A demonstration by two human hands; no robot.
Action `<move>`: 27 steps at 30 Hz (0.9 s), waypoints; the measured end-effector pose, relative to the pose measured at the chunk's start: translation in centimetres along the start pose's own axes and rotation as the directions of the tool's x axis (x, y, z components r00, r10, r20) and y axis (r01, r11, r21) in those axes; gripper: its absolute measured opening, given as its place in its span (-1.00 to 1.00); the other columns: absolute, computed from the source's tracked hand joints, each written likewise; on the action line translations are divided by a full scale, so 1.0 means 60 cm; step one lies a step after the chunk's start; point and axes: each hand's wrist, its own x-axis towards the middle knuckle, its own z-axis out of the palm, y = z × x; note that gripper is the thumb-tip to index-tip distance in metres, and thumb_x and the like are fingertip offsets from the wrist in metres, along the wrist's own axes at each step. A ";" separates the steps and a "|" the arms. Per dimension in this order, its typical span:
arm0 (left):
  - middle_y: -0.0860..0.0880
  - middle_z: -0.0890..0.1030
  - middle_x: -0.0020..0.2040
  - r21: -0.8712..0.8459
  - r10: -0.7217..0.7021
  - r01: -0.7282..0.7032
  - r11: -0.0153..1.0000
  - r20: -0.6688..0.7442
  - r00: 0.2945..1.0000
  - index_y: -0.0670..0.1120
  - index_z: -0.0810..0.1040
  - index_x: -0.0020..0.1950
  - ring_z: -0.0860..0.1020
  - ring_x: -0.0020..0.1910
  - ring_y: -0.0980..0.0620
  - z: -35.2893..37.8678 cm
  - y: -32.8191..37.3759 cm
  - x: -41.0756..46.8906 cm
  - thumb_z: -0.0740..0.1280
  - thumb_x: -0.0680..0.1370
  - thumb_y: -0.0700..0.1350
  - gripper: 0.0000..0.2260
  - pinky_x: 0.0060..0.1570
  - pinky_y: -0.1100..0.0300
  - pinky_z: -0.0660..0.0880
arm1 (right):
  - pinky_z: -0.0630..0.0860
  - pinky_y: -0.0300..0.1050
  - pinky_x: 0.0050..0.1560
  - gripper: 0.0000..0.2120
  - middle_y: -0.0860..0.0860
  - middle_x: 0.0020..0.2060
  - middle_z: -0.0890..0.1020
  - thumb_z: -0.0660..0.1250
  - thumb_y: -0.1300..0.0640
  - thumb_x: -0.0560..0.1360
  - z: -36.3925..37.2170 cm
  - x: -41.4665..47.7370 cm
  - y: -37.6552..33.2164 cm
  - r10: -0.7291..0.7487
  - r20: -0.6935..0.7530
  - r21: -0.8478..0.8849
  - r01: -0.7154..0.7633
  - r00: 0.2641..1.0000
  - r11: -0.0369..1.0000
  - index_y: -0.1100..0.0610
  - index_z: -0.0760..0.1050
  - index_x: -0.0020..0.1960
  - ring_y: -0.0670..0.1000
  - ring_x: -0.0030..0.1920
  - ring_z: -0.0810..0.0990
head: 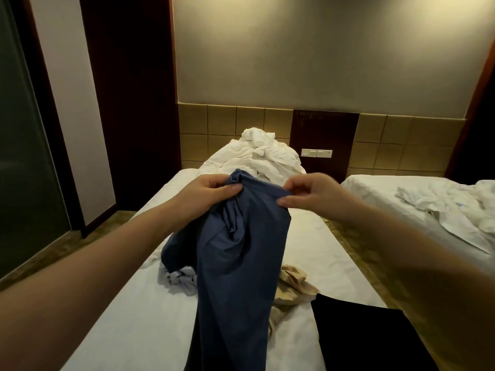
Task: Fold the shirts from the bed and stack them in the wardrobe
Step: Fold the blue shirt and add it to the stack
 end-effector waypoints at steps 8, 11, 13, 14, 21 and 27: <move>0.12 0.64 -0.21 0.173 0.033 -0.043 0.984 0.063 0.998 0.05 0.61 -0.10 0.61 -0.24 0.23 0.002 0.003 0.003 0.31 0.54 -0.07 -0.91 -0.26 0.43 0.50 | 0.52 -0.32 -0.07 -0.41 -0.16 0.14 0.43 0.48 -0.08 0.34 0.012 0.016 -0.024 0.091 0.125 -0.068 -0.083 0.988 0.994 -0.14 0.25 0.26 -0.13 0.05 0.49; 0.12 0.61 -0.29 0.269 0.044 -0.077 0.960 0.124 0.991 0.04 0.60 -0.16 0.57 -0.29 0.25 0.013 0.002 0.004 0.33 0.53 -0.08 -0.90 -0.24 0.43 0.50 | 0.43 -0.22 0.07 -0.30 -0.17 0.15 0.44 0.43 -0.22 0.32 0.035 0.027 -0.038 0.065 0.153 -0.258 -0.023 0.986 0.966 -0.15 0.23 0.37 -0.14 0.11 0.41; 0.15 0.59 -0.36 0.307 0.070 -0.102 0.946 0.114 0.991 0.05 0.59 -0.21 0.53 -0.33 0.28 0.015 0.001 0.006 0.33 0.53 -0.09 -0.87 -0.25 0.44 0.47 | 0.42 -0.18 -0.03 -0.55 -0.07 -0.02 0.57 0.37 -0.20 0.40 0.048 0.036 -0.041 0.041 0.181 -0.346 0.025 0.983 0.938 0.01 0.46 0.19 -0.08 -0.05 0.48; 0.14 0.58 -0.35 0.313 0.080 -0.108 0.944 0.101 0.992 0.05 0.59 -0.20 0.51 -0.33 0.28 0.013 -0.001 0.006 0.33 0.53 -0.08 -0.87 -0.23 0.41 0.46 | 0.41 -0.16 -0.11 -0.65 0.00 -0.11 0.59 0.33 -0.16 0.45 0.054 0.038 -0.040 0.038 0.196 -0.340 0.031 0.980 0.940 0.09 0.53 0.07 -0.05 -0.14 0.49; 0.05 0.60 -0.02 0.100 -0.207 0.195 0.976 0.118 0.971 0.07 0.56 0.06 0.61 -0.12 0.12 -0.067 -0.039 -0.011 0.30 0.53 -0.07 -0.86 -0.22 0.34 0.54 | 0.46 -0.27 -0.24 -0.89 0.00 -0.11 0.60 0.28 -0.01 0.53 -0.004 0.042 -0.018 0.275 0.075 0.134 -0.283 0.959 0.950 0.01 0.51 -0.07 -0.04 -0.12 0.58; 0.02 0.66 -0.31 0.123 -0.188 0.200 0.972 -0.104 0.977 -0.08 0.67 -0.25 0.59 -0.13 -0.08 -0.100 -0.092 -0.013 0.47 0.39 -0.23 -0.94 -0.18 0.26 0.53 | 0.54 -0.08 0.03 -0.93 0.05 -0.10 0.60 0.29 0.03 0.53 -0.041 0.063 -0.042 0.326 0.161 -0.359 -0.252 0.932 0.899 0.01 0.53 -0.08 0.05 -0.04 0.58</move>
